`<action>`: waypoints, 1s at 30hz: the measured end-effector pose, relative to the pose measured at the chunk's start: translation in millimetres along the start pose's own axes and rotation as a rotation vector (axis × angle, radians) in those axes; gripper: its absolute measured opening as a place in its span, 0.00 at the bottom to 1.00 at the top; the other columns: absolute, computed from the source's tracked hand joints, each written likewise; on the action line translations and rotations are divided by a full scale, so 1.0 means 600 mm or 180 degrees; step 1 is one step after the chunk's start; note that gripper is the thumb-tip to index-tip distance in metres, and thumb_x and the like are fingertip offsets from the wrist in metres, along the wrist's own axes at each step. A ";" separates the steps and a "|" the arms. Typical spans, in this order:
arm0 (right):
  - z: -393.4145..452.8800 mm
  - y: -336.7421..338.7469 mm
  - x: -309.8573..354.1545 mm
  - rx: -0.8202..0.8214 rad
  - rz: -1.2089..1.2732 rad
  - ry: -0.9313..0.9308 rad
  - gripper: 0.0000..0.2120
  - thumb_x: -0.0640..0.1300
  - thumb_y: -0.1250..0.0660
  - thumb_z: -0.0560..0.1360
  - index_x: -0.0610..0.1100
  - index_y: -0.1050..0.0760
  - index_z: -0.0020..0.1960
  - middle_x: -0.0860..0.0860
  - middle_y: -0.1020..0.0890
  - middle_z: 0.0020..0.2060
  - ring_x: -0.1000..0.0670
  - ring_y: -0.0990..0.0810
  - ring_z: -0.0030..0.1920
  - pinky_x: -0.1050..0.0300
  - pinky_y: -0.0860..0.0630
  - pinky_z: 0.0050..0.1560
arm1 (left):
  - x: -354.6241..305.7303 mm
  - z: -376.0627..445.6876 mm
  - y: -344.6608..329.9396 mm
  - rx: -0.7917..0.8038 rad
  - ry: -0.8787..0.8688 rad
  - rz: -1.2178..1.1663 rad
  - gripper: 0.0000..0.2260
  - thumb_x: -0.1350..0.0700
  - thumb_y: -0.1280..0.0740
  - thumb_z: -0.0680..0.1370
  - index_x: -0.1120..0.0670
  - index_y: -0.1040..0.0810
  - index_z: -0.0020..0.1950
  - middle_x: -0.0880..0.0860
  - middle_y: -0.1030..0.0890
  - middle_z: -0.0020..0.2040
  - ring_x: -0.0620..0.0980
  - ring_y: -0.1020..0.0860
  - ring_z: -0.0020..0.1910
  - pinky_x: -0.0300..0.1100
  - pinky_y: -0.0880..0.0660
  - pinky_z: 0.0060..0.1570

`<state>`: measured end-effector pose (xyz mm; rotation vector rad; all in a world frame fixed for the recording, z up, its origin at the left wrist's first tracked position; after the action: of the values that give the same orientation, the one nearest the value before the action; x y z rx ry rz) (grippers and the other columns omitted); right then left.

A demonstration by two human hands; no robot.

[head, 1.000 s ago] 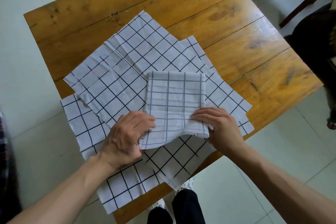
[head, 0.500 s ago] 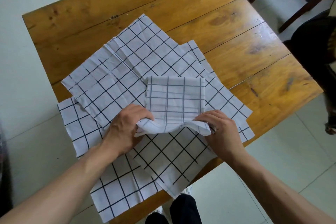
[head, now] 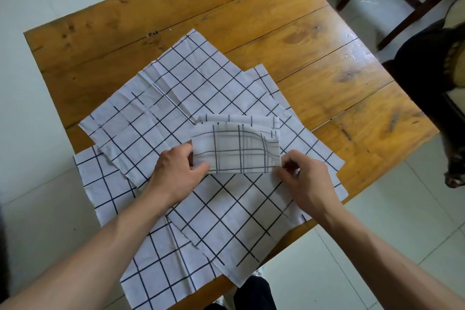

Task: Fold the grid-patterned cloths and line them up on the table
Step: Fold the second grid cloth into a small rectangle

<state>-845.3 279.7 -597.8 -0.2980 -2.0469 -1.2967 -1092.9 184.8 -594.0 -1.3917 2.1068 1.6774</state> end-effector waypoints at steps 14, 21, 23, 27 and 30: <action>0.030 0.005 0.005 0.0220 0.0022 -0.0445 0.06 0.43 0.29 0.75 0.48 0.25 0.41 0.52 0.21 0.34 0.53 0.25 0.34 0.62 0.33 0.32 | -0.001 0.005 0.000 -0.0356 0.0174 -0.0328 0.13 0.53 0.25 0.72 0.51 0.24 0.52 0.47 0.19 0.32 0.41 0.24 0.32 0.41 0.24 0.41; 0.039 0.008 0.008 0.0247 0.0151 -0.0728 0.05 0.42 0.30 0.74 0.47 0.23 0.40 0.51 0.20 0.35 0.55 0.25 0.34 0.67 0.32 0.29 | -0.004 0.011 -0.003 -0.0513 0.0087 -0.0474 0.14 0.55 0.28 0.75 0.51 0.29 0.56 0.47 0.20 0.31 0.42 0.24 0.32 0.44 0.23 0.44; 0.040 0.008 0.010 0.0284 0.0149 -0.0745 0.05 0.42 0.30 0.74 0.46 0.24 0.41 0.51 0.20 0.36 0.54 0.25 0.34 0.67 0.32 0.28 | -0.005 0.012 -0.004 -0.0525 0.0037 -0.0404 0.13 0.55 0.28 0.75 0.50 0.29 0.55 0.47 0.20 0.31 0.44 0.23 0.33 0.44 0.23 0.44; 0.040 0.011 0.012 0.0327 0.0110 -0.0769 0.05 0.41 0.31 0.75 0.46 0.24 0.41 0.50 0.20 0.37 0.53 0.24 0.35 0.67 0.31 0.29 | -0.007 0.011 -0.002 -0.0519 0.0010 -0.0421 0.14 0.51 0.26 0.74 0.50 0.28 0.54 0.46 0.19 0.33 0.42 0.23 0.34 0.43 0.23 0.42; 0.041 0.013 0.013 0.0346 0.0070 -0.0814 0.05 0.41 0.32 0.75 0.45 0.24 0.41 0.51 0.21 0.36 0.54 0.25 0.34 0.69 0.32 0.26 | -0.006 0.008 -0.002 -0.0516 -0.0029 -0.0446 0.15 0.52 0.25 0.73 0.50 0.28 0.55 0.46 0.19 0.34 0.42 0.23 0.35 0.43 0.23 0.45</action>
<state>-857.3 303.3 -593.9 -0.4549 -2.3115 -1.1785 -1092.2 191.1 -594.4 -1.5328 1.8560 1.8282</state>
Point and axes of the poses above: each hand's wrist, its own z-axis towards the middle knuckle, its own y-axis out of the back of the hand, x = y × z, the point moved 2 cm from there along z, towards the middle knuckle
